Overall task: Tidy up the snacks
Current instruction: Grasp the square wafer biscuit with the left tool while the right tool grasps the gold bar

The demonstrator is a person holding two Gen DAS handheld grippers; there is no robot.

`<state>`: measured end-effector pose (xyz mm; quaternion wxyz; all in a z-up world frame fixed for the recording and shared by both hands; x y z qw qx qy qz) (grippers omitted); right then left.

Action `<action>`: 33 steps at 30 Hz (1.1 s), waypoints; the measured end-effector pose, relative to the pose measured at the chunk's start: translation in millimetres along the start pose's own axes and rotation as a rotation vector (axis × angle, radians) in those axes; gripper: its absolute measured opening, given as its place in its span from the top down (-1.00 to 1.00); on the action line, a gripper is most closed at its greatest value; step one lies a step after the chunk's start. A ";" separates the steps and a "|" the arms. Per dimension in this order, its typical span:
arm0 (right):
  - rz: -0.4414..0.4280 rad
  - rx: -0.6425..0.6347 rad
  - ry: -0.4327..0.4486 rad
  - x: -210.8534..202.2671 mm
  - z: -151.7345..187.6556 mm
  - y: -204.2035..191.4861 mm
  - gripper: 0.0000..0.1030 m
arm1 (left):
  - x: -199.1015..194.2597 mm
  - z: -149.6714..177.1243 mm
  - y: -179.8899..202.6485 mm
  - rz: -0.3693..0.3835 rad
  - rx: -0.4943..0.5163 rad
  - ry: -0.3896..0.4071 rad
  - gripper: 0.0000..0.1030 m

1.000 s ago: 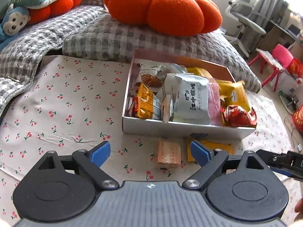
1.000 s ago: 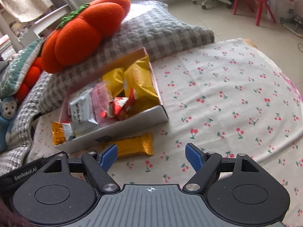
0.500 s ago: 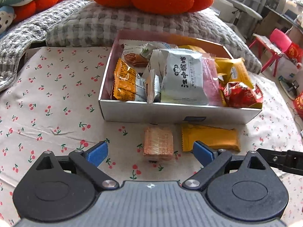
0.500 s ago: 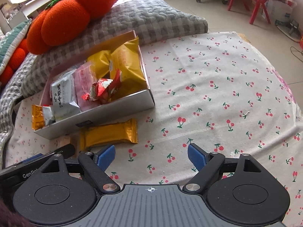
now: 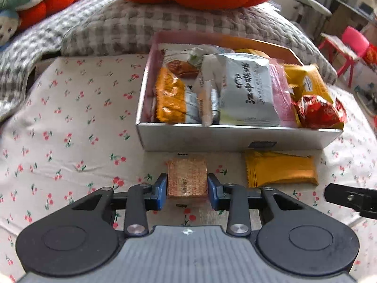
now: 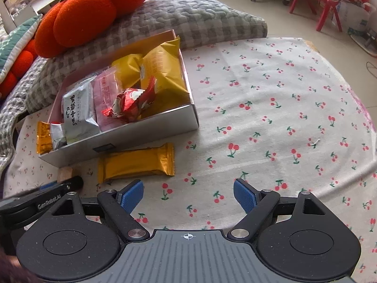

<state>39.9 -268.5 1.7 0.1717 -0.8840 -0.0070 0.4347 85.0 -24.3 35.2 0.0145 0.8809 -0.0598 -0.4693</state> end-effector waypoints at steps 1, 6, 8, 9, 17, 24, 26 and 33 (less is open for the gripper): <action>-0.011 -0.004 0.002 2.2 -0.4 -2.7 -0.66 | -2.0 0.2 -2.8 0.006 -0.014 -0.006 0.38; -0.031 -0.036 -0.002 12.4 -1.9 -22.7 -0.66 | -21.3 2.6 -16.0 0.028 -0.060 0.010 0.38; -0.027 -0.053 0.000 15.6 -2.6 -31.6 -0.66 | -25.7 1.0 -22.3 0.025 -0.074 0.024 0.38; -0.022 -0.059 0.000 17.6 -3.3 -36.0 -0.66 | -26.6 0.6 -25.8 0.019 -0.077 0.029 0.38; -0.001 -0.071 -0.027 33.9 -0.5 -63.3 -0.70 | -27.0 -3.0 -51.7 0.001 -0.116 0.021 0.38; 0.070 -0.138 0.004 45.5 3.4 -90.0 -0.83 | -26.6 -6.0 -61.3 0.020 -0.144 0.019 0.38; 0.092 -0.164 0.012 49.2 3.9 -97.5 -0.89 | -26.1 -6.6 -64.3 0.024 -0.154 0.016 0.37; 0.171 -0.270 0.082 62.9 9.6 -115.7 -1.00 | -24.3 -8.6 -72.9 0.031 -0.189 0.017 0.51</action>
Point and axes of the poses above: each gripper's, at about its wrist camera, not at the fingertips, and x roughly the way its jaws point, y to its right, z to its underside, the point moved 2 cm from there along x, roughly the way its jaws point, and after that the axes turned 1 degree about y, right-handed, at the moved point
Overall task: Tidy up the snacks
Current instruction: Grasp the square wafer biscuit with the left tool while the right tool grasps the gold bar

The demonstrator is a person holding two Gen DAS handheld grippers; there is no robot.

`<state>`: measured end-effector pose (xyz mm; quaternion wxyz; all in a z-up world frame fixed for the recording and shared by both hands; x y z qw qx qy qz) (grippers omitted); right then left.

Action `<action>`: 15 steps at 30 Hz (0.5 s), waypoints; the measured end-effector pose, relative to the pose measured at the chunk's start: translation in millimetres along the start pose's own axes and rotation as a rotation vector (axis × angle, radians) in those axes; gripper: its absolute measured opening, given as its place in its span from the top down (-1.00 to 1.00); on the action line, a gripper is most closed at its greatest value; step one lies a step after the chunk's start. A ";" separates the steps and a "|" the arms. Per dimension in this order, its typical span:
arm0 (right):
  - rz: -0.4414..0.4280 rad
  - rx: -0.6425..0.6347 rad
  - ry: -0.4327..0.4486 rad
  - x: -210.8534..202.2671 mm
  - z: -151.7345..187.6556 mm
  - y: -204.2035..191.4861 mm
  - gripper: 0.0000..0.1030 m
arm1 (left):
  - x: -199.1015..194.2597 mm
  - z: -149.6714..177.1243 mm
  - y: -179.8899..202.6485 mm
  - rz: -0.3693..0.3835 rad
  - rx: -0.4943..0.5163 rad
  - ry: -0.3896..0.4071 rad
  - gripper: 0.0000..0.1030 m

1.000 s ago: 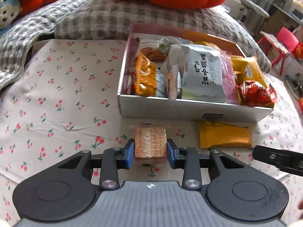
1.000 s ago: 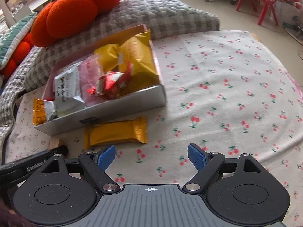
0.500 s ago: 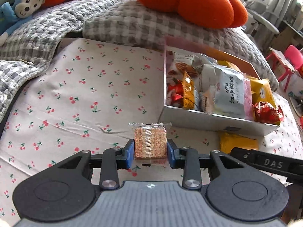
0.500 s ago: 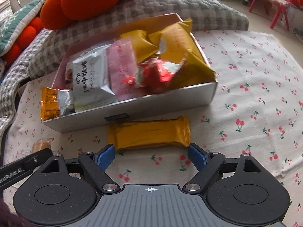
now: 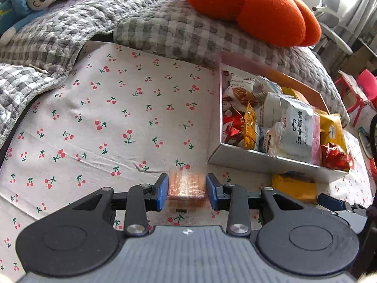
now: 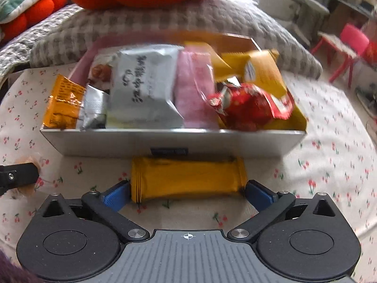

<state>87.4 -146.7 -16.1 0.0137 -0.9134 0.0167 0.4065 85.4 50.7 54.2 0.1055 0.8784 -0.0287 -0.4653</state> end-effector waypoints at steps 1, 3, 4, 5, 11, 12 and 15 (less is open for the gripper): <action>-0.003 0.011 0.001 1.1 -0.7 1.2 -0.99 | -0.5 -0.4 -0.6 0.007 -0.003 -0.001 0.56; -0.026 0.029 0.001 3.3 -1.4 5.5 -1.00 | -1.6 -0.7 -1.3 0.009 -0.004 0.005 0.57; -0.032 0.031 0.003 2.7 -0.3 8.5 -0.96 | -2.0 -0.4 -0.6 0.006 0.001 0.008 0.57; -0.033 0.031 0.003 0.8 -0.1 11.0 -0.94 | -2.0 0.0 0.4 0.005 0.010 0.010 0.57; -0.082 0.035 -0.015 -9.9 -3.7 16.0 -0.68 | 2.6 0.7 -1.4 0.016 0.022 0.009 0.53; -0.090 0.038 -0.015 -11.5 -4.1 18.0 -0.67 | 3.6 1.5 -1.0 0.025 0.038 0.005 0.40; -0.121 0.034 -0.022 -17.0 -4.0 25.1 -0.61 | 6.2 7.2 1.1 0.016 0.092 -0.019 -0.13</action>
Point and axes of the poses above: each gripper's, at about its wrist camera, not at the fingertips, and x roughly the way its jaws point, y to its right, z to its underside, the point moved 2 cm from there along x, roughly the way its jaws point, and after that the axes turned 1 degree about y, right-handed, at the moved point
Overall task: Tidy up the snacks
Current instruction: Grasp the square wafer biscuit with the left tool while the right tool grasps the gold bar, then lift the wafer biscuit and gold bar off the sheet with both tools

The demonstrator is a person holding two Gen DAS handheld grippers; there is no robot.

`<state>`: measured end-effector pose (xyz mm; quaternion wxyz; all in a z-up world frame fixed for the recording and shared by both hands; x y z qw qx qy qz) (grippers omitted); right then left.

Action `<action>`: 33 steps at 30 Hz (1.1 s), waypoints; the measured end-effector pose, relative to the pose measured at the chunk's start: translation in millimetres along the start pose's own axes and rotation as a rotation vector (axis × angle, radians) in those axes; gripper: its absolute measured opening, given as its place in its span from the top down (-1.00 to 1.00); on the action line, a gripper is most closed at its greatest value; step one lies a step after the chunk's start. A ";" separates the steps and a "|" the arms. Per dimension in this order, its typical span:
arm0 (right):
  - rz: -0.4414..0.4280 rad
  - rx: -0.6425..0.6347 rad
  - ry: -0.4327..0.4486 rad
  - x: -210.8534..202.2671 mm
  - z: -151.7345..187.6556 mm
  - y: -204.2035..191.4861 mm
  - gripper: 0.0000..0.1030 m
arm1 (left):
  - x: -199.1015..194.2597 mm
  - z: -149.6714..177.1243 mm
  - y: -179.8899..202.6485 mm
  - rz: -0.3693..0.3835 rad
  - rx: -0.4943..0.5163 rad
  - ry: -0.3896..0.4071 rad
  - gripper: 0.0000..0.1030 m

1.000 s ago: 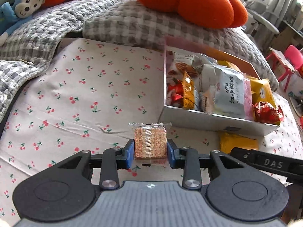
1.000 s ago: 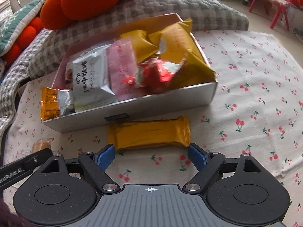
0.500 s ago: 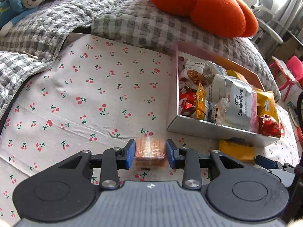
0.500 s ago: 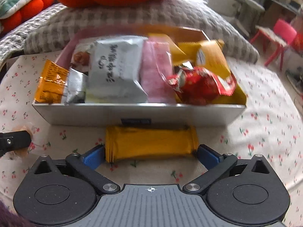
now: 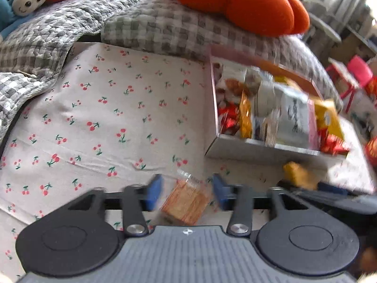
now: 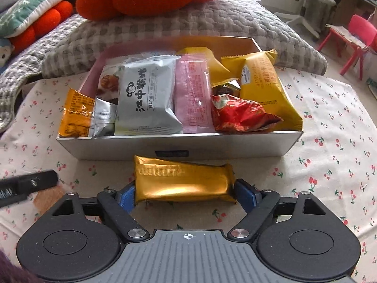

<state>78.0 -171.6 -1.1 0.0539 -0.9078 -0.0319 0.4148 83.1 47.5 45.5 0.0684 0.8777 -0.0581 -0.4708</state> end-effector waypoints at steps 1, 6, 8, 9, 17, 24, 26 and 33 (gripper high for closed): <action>-0.014 0.002 -0.003 -2.5 0.4 1.9 -0.58 | -0.2 1.5 0.7 -0.008 0.018 0.004 -0.19; -0.072 0.033 -0.012 -16.1 2.2 11.9 -0.56 | 5.3 9.0 13.2 -0.007 0.152 0.009 -0.48; -0.096 0.067 -0.020 -16.8 2.3 16.9 -0.54 | 12.4 12.9 19.2 -0.051 0.200 -0.007 -0.41; -0.104 0.079 -0.023 -18.1 3.6 18.3 -0.53 | 16.8 15.8 22.3 -0.070 0.228 -0.018 -0.23; -0.165 0.153 -0.058 -19.5 5.9 33.9 -0.20 | 11.4 17.5 33.4 -0.048 0.294 0.000 0.38; -0.203 0.179 -0.062 -25.4 6.1 39.4 -0.04 | -1.3 18.3 41.8 -0.002 0.282 0.021 0.38; -0.208 0.189 -0.059 -29.3 6.6 41.5 0.01 | -3.7 18.8 45.8 0.013 0.283 0.023 0.38; -0.259 0.352 -0.076 -31.1 9.3 64.8 0.11 | -7.9 19.2 54.6 0.049 0.280 0.031 0.38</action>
Point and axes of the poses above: each gripper's, at about its wrist camera, not at the fingertips, and x roughly the way its jaws point, y to its right, z to its underside, the point moved 2 cm from there along x, roughly the way its jaws point, and after that the axes turned 1 degree about y, right-handed, at the moved point
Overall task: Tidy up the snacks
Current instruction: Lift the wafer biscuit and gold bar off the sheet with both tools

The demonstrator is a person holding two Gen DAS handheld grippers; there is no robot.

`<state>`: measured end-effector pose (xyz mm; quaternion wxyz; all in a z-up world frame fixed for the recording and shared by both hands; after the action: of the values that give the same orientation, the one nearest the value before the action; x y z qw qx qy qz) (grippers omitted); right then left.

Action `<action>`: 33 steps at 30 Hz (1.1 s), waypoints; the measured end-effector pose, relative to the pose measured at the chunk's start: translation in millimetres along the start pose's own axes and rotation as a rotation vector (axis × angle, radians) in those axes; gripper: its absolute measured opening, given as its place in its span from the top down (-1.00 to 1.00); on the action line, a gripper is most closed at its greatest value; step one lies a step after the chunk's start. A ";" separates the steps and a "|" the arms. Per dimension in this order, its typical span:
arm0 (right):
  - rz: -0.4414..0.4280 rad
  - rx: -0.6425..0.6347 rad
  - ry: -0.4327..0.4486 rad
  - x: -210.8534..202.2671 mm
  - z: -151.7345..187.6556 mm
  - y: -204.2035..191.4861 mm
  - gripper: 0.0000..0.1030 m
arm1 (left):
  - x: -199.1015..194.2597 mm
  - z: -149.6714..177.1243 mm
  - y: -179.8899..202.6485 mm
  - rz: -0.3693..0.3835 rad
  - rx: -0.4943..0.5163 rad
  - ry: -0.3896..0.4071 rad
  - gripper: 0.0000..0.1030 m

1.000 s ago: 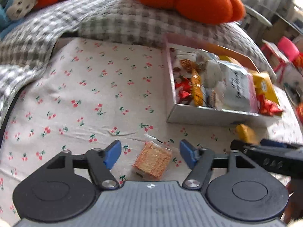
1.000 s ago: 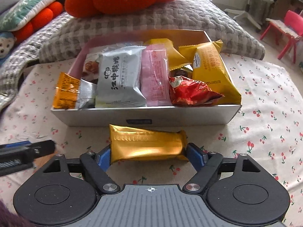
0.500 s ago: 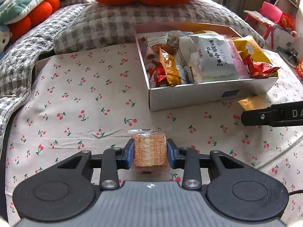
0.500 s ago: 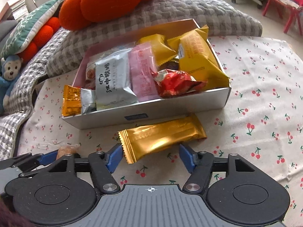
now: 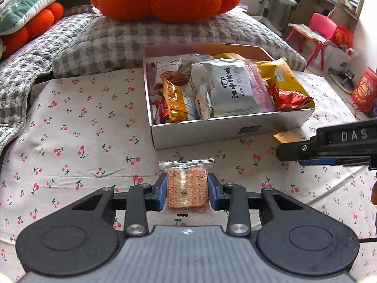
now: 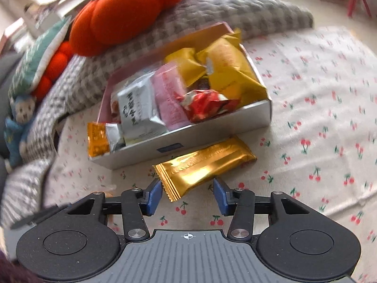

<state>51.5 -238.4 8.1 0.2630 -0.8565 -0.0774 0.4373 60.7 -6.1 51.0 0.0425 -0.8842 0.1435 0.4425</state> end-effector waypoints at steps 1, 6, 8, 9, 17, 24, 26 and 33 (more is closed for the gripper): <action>0.003 0.039 -0.008 1.4 -0.3 5.7 0.11 | 0.1 -0.1 0.3 -0.002 -0.001 0.000 0.38; 0.067 0.142 -0.006 -8.6 2.4 24.1 0.02 | -4.6 -0.7 1.2 0.021 -0.011 0.004 0.38; 0.076 0.142 -0.007 -17.5 4.1 27.5 0.01 | -6.3 -1.0 1.5 0.030 -0.016 0.006 0.38; 0.089 0.132 -0.004 -20.2 4.2 28.0 0.00 | -6.7 -1.5 1.6 0.035 -0.019 0.007 0.38; 0.168 0.086 0.056 -33.5 3.6 27.7 -0.45 | -6.4 -4.1 2.8 0.037 -0.044 0.011 0.38; 0.099 0.135 0.076 -51.5 2.0 27.9 -0.67 | -5.6 -5.1 -1.4 0.033 -0.059 0.013 0.38; 0.154 0.125 0.072 -42.7 2.7 25.9 -0.67 | -4.1 -6.2 -2.0 0.028 -0.069 0.012 0.38; 0.298 0.069 0.089 -2.5 -4.3 13.3 -0.66 | -2.8 -6.0 5.3 0.022 -0.052 0.014 0.38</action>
<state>52.1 -252.2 5.0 0.2278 -0.8674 0.0773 0.4356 62.2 -11.8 57.1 0.0137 -0.8863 0.1423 0.4405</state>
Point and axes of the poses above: each gripper's, at about its wrist camera, not at the fingertips, and x roughly the way its jaws point, y to its right, z to its underside, the point moved 2 cm from there along x, roughly the way its jaws point, and after that the axes turned 1 degree about y, right-handed, at the moved point
